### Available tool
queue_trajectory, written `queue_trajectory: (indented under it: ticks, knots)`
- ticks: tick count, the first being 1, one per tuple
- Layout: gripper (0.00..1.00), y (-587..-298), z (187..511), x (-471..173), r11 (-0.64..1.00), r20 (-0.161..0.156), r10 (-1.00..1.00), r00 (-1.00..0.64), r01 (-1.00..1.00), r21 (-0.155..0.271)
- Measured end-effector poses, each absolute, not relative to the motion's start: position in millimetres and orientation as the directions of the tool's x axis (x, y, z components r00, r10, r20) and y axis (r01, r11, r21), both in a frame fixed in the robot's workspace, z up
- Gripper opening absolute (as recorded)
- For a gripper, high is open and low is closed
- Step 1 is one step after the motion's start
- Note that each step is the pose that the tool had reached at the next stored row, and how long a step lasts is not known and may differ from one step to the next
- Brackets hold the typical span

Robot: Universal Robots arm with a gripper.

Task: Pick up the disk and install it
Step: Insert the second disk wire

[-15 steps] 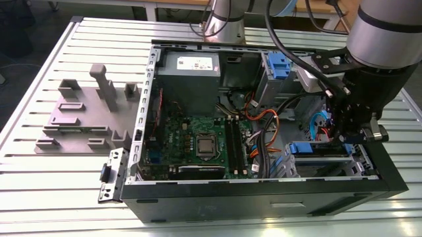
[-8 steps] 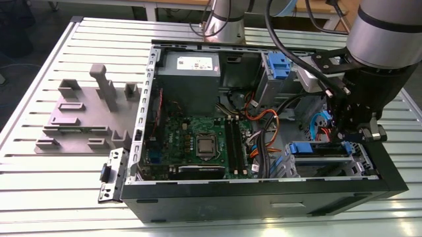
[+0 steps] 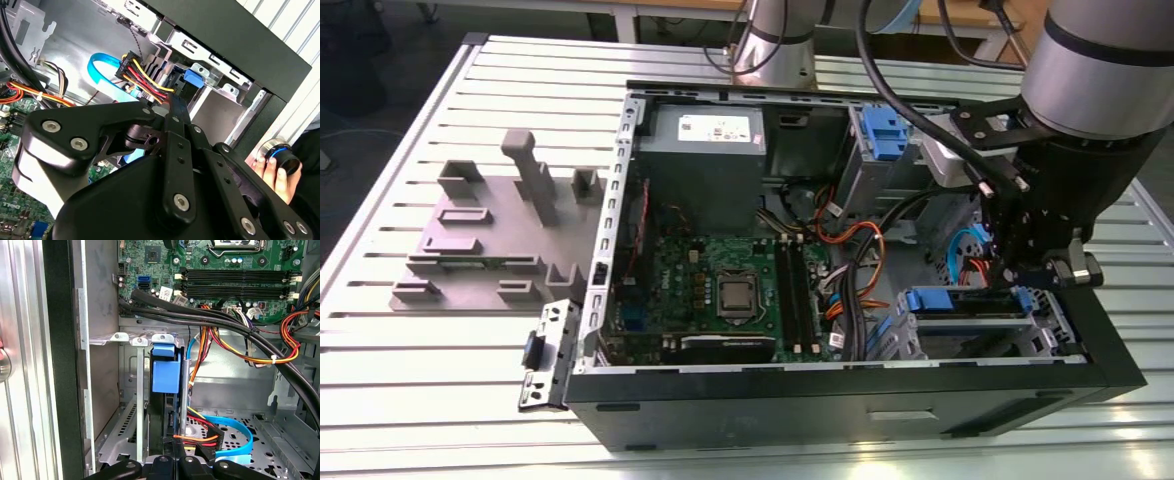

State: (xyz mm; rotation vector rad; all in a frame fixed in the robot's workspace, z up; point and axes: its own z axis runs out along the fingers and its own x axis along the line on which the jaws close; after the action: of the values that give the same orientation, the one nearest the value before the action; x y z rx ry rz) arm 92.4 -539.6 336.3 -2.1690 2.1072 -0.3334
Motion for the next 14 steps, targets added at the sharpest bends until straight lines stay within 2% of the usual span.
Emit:
queue_trajectory:
  ticks: [9, 14]
  knots:
    - [0.11, -539.6, 336.5, 92.5, -0.038, 0.085, -0.996, 0.019, -0.975, -0.219]
    - [0.11, -539.6, 336.3, 92.8, -0.036, 0.076, -0.997, 0.023, -0.984, -0.176]
